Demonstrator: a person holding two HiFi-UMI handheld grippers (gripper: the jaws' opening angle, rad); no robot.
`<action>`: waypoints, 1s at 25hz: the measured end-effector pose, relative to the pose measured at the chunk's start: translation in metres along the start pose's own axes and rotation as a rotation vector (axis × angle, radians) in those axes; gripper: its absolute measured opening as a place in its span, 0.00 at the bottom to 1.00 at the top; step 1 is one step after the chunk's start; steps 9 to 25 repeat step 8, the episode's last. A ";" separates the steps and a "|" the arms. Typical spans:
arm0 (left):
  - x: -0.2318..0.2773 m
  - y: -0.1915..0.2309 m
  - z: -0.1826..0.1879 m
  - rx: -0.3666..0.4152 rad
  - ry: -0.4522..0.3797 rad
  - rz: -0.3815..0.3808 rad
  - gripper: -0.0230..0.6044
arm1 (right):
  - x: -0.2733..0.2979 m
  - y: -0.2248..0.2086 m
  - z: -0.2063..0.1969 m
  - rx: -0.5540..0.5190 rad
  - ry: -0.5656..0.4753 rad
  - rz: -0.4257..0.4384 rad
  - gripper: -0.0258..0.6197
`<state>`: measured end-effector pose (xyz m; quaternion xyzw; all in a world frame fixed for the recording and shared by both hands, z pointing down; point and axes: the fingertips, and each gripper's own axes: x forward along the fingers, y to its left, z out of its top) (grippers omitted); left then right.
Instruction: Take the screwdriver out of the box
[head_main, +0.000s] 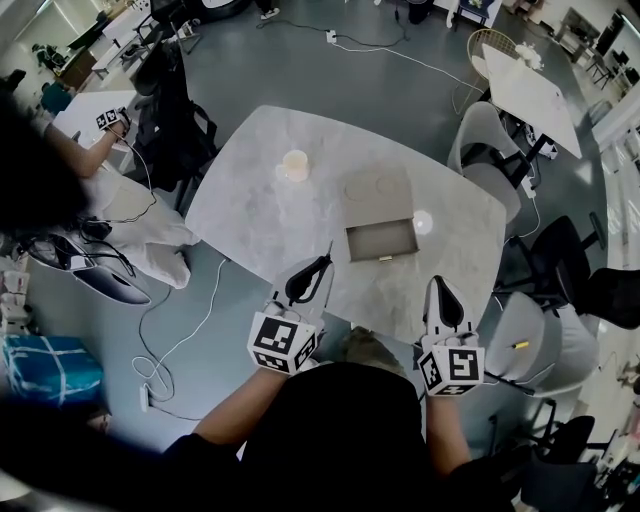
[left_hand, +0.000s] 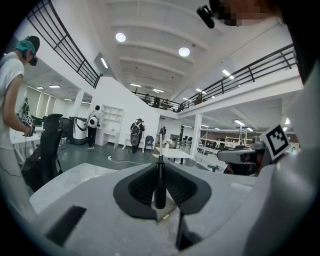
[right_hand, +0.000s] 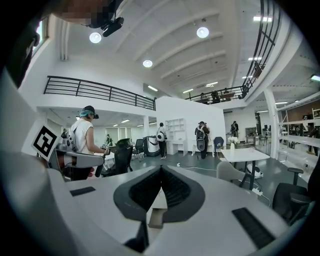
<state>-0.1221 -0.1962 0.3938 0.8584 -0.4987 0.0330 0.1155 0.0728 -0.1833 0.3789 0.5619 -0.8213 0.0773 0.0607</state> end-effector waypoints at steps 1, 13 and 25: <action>0.001 0.002 -0.001 0.000 0.003 0.002 0.13 | 0.002 0.001 0.000 -0.002 0.000 0.006 0.04; 0.010 0.011 -0.007 -0.012 0.018 0.010 0.13 | 0.017 -0.001 -0.003 0.004 0.009 0.006 0.04; 0.010 0.011 -0.007 -0.012 0.018 0.010 0.13 | 0.017 -0.001 -0.003 0.004 0.009 0.006 0.04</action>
